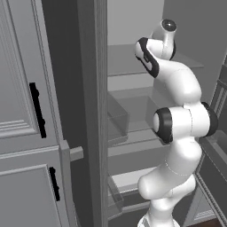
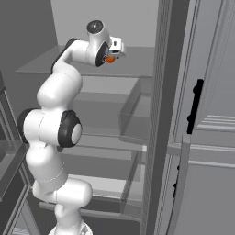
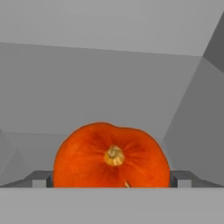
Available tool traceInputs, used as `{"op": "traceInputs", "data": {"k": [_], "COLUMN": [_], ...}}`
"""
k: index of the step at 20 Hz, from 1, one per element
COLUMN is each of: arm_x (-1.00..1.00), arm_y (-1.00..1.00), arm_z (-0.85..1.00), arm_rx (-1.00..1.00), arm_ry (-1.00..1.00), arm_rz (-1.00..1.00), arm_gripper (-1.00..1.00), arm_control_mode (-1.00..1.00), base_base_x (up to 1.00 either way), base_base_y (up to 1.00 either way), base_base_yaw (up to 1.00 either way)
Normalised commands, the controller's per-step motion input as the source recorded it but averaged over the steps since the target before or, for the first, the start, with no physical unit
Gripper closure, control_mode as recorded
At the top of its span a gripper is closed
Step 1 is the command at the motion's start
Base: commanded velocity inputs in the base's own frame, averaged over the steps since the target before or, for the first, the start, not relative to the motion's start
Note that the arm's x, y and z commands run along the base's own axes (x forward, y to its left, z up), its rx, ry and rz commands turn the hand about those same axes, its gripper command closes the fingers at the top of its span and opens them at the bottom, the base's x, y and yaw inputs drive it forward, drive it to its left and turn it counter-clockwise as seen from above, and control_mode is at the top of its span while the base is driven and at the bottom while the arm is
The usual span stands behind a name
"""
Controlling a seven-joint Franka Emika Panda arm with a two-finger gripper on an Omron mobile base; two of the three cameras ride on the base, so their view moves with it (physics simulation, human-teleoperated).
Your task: Place one squash and one chicken drumstick in each tupperware on the nearby counter, to pack two identical lunches.
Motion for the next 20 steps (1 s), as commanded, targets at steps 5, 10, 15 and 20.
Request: {"op": "traceInputs", "data": {"k": [5,10,15,20], "arm_x": [0.00,0.00,-0.42,-1.00], "arm_y": [0.06,0.01,-0.01,-0.01], "arm_z": [-0.07,0.00,0.00,0.03], "arm_rx": [0.00,0.00,0.01,0.05], "arm_ry": [0.06,0.02,-0.03,-0.06], "arm_rz": [0.00,0.00,0.00,0.00], "arm_gripper": [1.00,1.00,1.00,1.00], "arm_control_mode": [-1.00,-1.00,-1.00,-1.00], "base_base_x": [0.00,0.00,0.00,0.00], "base_base_y": [0.00,0.00,0.00,0.00], "base_base_yaw": [0.00,0.00,0.00,0.00]}}
